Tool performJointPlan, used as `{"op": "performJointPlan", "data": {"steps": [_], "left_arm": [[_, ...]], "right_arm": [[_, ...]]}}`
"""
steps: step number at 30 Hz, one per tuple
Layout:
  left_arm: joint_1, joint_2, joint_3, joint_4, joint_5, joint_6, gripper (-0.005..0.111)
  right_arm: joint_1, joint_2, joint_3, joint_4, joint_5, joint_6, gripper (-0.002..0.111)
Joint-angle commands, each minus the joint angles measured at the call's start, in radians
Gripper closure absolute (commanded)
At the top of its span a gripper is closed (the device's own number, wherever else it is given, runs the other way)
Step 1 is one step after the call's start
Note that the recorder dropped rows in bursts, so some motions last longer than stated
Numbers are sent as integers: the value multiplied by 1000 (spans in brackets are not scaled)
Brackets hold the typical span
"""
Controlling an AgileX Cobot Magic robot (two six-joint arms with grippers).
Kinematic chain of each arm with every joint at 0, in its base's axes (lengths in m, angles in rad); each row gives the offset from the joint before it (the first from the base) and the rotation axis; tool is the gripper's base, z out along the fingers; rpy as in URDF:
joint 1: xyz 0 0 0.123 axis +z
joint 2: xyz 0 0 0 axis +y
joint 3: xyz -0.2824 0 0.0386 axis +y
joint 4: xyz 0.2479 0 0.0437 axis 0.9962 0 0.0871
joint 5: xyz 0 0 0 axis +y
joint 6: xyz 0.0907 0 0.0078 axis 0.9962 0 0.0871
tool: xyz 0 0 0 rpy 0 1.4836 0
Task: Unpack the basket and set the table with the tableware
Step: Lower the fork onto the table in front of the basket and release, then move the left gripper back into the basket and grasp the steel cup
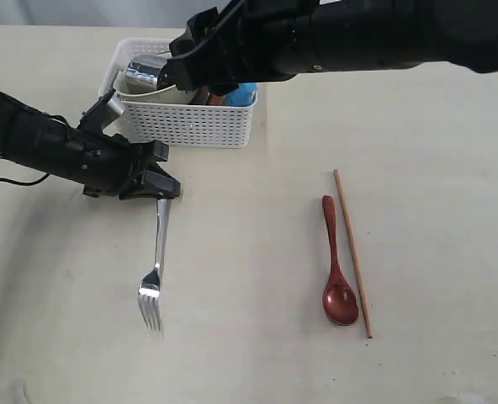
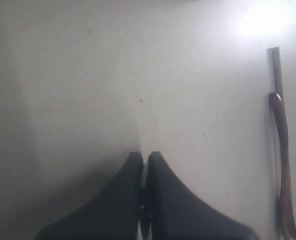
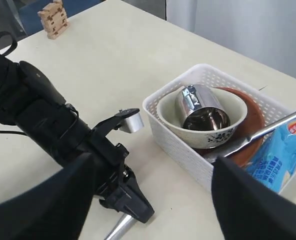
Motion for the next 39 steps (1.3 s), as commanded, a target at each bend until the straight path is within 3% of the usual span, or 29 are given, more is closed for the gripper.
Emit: {"op": "performJointPlan", "data": {"steps": [1, 4, 7, 18, 29, 32, 37, 39], "left_arm": [[-4, 14, 8, 30, -86, -2, 85], [-4, 14, 8, 30, -91, -4, 67], [-4, 14, 8, 28, -91, -2, 59], [-4, -73, 10, 69, -132, -1, 58], [-4, -389, 10, 204, -81, -92, 58], [-4, -494, 8, 207, -129, -92, 58], [-4, -604, -14, 234, -319, -92, 58], [-4, -613, -36, 238, -383, -92, 52]], "right_arm": [[-5, -8, 0, -8, 6, -12, 46], [-5, -8, 0, -8, 6, -14, 46], [-5, -8, 0, -18, 6, -14, 46], [-5, -76, 0, -77, 8, -11, 46], [-5, -192, 0, -188, 89, 0, 46], [-5, -192, 0, -203, 89, 0, 46], [-10, -192, 0, -233, 89, 0, 46], [-34, -192, 0, -233, 89, 0, 46]]}}
